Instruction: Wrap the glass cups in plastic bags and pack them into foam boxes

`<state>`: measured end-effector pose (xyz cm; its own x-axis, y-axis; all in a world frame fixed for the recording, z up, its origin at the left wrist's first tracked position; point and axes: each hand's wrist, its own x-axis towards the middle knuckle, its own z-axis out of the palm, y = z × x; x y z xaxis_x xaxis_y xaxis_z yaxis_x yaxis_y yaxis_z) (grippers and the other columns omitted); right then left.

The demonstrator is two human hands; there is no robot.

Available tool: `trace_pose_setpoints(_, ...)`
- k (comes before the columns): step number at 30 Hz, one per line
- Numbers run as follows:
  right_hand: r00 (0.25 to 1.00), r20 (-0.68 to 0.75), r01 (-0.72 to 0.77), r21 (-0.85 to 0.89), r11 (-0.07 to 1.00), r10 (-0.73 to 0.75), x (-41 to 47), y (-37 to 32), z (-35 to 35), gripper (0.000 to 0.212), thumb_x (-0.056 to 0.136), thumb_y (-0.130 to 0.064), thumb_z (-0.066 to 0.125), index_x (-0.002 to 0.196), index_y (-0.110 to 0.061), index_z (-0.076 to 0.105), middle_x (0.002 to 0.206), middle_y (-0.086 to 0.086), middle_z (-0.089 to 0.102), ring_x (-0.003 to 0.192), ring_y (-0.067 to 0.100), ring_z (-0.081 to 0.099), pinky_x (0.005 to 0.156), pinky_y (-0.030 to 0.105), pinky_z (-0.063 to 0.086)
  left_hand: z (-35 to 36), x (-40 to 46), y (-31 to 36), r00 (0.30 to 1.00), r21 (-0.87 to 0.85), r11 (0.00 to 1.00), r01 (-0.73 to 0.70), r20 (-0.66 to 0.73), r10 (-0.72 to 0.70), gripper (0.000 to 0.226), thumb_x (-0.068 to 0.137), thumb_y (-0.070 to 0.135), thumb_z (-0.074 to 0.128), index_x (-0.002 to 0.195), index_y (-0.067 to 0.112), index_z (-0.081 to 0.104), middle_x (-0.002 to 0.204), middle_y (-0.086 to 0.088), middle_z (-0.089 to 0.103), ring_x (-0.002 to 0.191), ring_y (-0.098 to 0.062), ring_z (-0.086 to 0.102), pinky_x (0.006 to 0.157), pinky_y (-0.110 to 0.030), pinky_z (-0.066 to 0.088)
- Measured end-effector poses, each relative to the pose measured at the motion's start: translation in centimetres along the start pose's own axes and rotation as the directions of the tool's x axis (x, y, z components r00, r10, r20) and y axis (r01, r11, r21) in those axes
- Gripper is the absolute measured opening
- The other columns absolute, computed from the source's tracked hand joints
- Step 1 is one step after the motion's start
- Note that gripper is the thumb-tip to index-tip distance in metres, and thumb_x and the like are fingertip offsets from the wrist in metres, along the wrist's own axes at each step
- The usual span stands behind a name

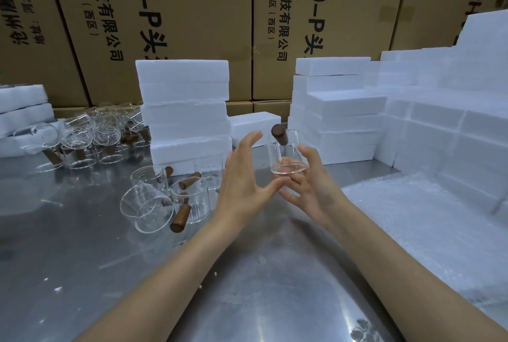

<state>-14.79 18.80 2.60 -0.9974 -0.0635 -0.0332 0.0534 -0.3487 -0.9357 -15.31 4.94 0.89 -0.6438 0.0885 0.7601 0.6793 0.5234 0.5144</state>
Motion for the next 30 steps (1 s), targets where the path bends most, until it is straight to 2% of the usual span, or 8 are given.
trace_pose_setpoints(7, 0.995, 0.091, -0.051, 0.012, 0.999, 0.049, -0.3, -0.3, 0.0, 0.047, 0.091, -0.046, 0.04, 0.119, -0.013, 0.059, 0.116, 0.003, 0.067, 0.106, 0.015, 0.063, 0.092, 0.039, 0.045, -0.2, 0.3, 0.0, 0.997, 0.003, 0.999, -0.037, -0.067, 0.037, 0.058, 0.078, 0.023, 0.079, 0.129, 0.018, 0.052, 0.12, 0.005, 0.055, 0.114, -0.014, 0.052, 0.1, -0.03, 0.041)
trace_pose_setpoints(11, 0.993, 0.11, 0.038, -0.032, 0.999, -0.034, -0.3, 0.0, -0.2, 0.034, 0.085, -0.039, 0.06, 0.113, -0.019, 0.057, 0.111, -0.004, 0.058, 0.101, 0.011, 0.058, 0.088, 0.035, 0.045, -0.2, 0.4, 0.1, 0.995, 0.058, 0.996, -0.064, -0.071, 0.068, 0.057, 0.078, 0.022, 0.079, 0.129, 0.017, 0.054, 0.12, 0.0, 0.054, 0.113, -0.016, 0.051, 0.098, -0.026, 0.04)
trace_pose_setpoints(14, 0.991, 0.11, 0.095, -0.166, 0.982, -0.078, -0.2, 0.5, -0.1, 0.058, 0.074, -0.041, 0.074, 0.122, -0.02, 0.051, 0.118, -0.005, 0.057, 0.107, 0.008, 0.058, 0.09, 0.034, 0.047, -0.2, 0.4, 0.2, 0.995, 0.084, 0.994, -0.075, -0.065, 0.08, 0.057, 0.079, 0.021, 0.078, 0.13, 0.017, 0.053, 0.123, -0.002, 0.053, 0.115, -0.017, 0.05, 0.099, -0.029, 0.04)
trace_pose_setpoints(17, 0.992, 0.063, 0.116, -0.156, 0.981, -0.107, -0.1, 0.5, -0.2, 0.034, 0.081, -0.033, 0.069, 0.109, -0.017, 0.059, 0.102, -0.001, 0.062, 0.092, 0.007, 0.063, 0.092, 0.035, 0.047, -0.1, 0.4, 0.2, 0.996, 0.029, 0.996, -0.088, -0.032, 0.089, 0.071, 0.076, 0.026, 0.08, 0.136, 0.02, 0.044, 0.13, -0.001, 0.049, 0.122, -0.015, 0.046, 0.104, -0.03, 0.039)
trace_pose_setpoints(20, 0.994, 0.064, 0.098, -0.096, 0.991, -0.092, 0.1, 0.3, -0.3, 0.024, 0.087, -0.031, 0.061, 0.105, -0.015, 0.063, 0.094, 0.001, 0.065, 0.092, 0.011, 0.065, 0.09, 0.034, 0.049, 0.0, 0.4, 0.6, 0.99, -0.194, 0.972, 0.134, 0.072, -0.122, 0.092, 0.069, 0.051, 0.076, 0.142, 0.038, 0.023, 0.139, 0.014, 0.035, 0.132, -0.002, 0.034, 0.104, -0.017, 0.032)
trace_pose_setpoints(23, 0.992, 0.089, 0.092, -0.063, 0.994, -0.087, 0.0, 0.3, -0.1, 0.017, 0.09, -0.032, 0.056, 0.099, -0.02, 0.064, 0.096, -0.002, 0.068, 0.095, 0.009, 0.067, 0.087, 0.031, 0.051, 0.1, 0.7, 0.5, 0.914, -0.409, 0.818, 0.405, 0.196, -0.354, 0.1, 0.063, 0.064, 0.069, 0.147, 0.029, 0.027, 0.137, 0.015, 0.041, 0.136, -0.005, 0.035, 0.105, -0.023, 0.031)
trace_pose_setpoints(28, 0.994, 0.099, 0.047, -0.062, 0.997, -0.041, -0.1, 0.2, 0.2, 0.043, 0.09, -0.032, 0.056, 0.128, -0.011, 0.055, 0.122, 0.01, 0.065, 0.108, 0.018, 0.064, 0.094, 0.034, 0.048, 0.0, 1.0, 0.2, 0.853, -0.517, 0.68, 0.52, 0.285, -0.437, 0.042, 0.07, 0.052, 0.065, 0.107, 0.035, 0.061, 0.12, 0.016, 0.06, 0.123, -0.006, 0.052, 0.088, -0.012, 0.039)
trace_pose_setpoints(30, 0.994, 0.105, 0.025, -0.039, 0.999, -0.021, -0.2, 0.2, 0.2, 0.048, 0.09, -0.033, 0.056, 0.133, -0.013, 0.05, 0.124, 0.008, 0.063, 0.11, 0.017, 0.063, 0.095, 0.036, 0.047, -0.2, 1.1, 0.0, 0.85, -0.551, 0.65, 0.523, 0.278, -0.448, 0.049, 0.067, 0.05, 0.067, 0.112, 0.03, 0.061, 0.103, 0.023, 0.065, 0.117, -0.003, 0.055, 0.083, -0.011, 0.039)
